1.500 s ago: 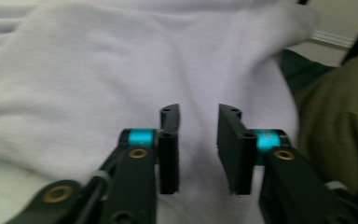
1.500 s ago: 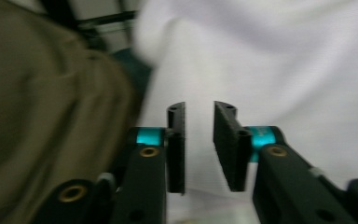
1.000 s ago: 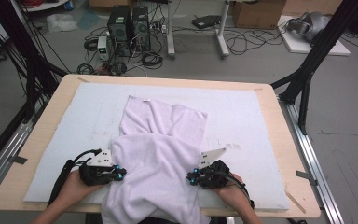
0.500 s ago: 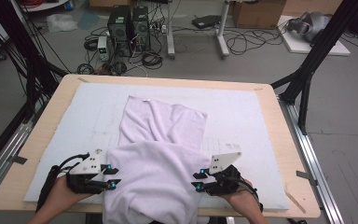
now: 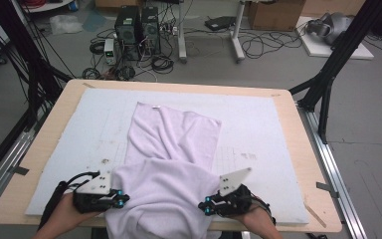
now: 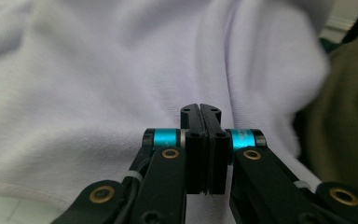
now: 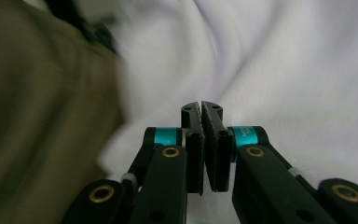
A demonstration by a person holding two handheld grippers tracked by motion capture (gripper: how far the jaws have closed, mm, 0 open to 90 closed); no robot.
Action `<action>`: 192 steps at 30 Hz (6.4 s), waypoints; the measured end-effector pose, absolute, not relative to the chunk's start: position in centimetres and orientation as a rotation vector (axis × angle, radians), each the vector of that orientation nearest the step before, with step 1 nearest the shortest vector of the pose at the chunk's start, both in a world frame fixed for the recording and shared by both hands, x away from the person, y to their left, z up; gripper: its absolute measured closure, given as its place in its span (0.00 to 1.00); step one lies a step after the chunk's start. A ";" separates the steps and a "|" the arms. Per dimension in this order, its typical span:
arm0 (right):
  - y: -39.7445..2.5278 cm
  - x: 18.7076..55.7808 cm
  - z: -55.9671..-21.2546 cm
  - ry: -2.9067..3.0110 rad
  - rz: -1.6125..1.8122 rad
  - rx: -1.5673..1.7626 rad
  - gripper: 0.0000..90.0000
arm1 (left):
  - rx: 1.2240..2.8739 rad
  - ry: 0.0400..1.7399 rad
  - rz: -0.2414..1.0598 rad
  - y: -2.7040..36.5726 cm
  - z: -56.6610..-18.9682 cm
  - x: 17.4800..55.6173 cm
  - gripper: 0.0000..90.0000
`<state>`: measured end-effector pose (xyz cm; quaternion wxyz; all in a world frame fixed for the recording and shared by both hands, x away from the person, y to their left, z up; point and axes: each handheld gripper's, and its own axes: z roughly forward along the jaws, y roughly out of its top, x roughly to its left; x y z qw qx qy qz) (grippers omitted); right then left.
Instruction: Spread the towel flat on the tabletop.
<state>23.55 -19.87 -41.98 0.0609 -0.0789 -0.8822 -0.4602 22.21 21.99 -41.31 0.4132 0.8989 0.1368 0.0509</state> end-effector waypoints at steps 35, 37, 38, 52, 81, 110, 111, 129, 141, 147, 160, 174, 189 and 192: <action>-19.4 24.7 -44.4 -2.832 -1.226 -0.376 0.78 | 2.343 0.371 0.136 21.6 -43.6 24.7 0.94; -19.3 24.7 -44.3 -2.842 -1.207 -0.365 0.98 | 2.352 0.358 0.126 21.7 -43.4 24.4 0.96; -19.1 24.6 -44.3 -2.831 -1.200 -0.342 0.98 | 2.353 0.345 0.114 21.9 -43.3 24.1 0.97; -22.3 31.2 -40.6 -2.888 -1.349 -0.677 0.72 | 2.216 0.528 0.253 22.6 -41.3 27.9 0.69; -24.2 45.6 -39.8 -2.948 -1.238 -1.297 0.74 | 2.143 0.790 0.350 22.4 -42.7 35.2 0.77; -22.5 31.0 -42.8 -2.903 -1.283 -0.756 0.58 | 2.261 0.703 0.298 22.7 -43.3 31.8 0.59; -22.5 30.5 -43.1 -2.911 -1.273 -0.745 0.58 | 2.283 0.692 0.294 22.7 -43.6 31.5 0.59; -23.7 34.2 -41.1 -3.061 -1.217 -0.910 0.98 | 2.163 0.746 0.510 20.6 -42.4 34.1 0.98; -23.8 33.9 -40.8 -2.981 -1.301 -0.917 0.73 | 2.167 0.751 0.431 21.6 -41.8 33.9 0.75; -23.7 29.9 -40.9 -2.901 -1.413 -0.796 0.67 | 2.201 0.658 0.356 22.3 -41.9 30.1 0.67; -22.0 24.3 -44.2 -2.877 -1.218 -0.538 0.81 | 2.278 0.460 0.180 22.1 -44.0 24.2 0.86; -23.8 22.0 -41.6 -2.779 -1.305 -0.399 0.79 | 2.283 0.371 0.195 23.7 -42.3 20.5 0.69; -21.3 24.6 -44.1 -2.853 -1.193 -0.384 0.99 | 2.325 0.336 0.112 23.2 -43.4 22.1 0.96; -21.8 22.9 -43.0 -2.825 -1.260 -0.318 0.96 | 2.290 0.330 0.146 23.8 -42.7 20.6 0.88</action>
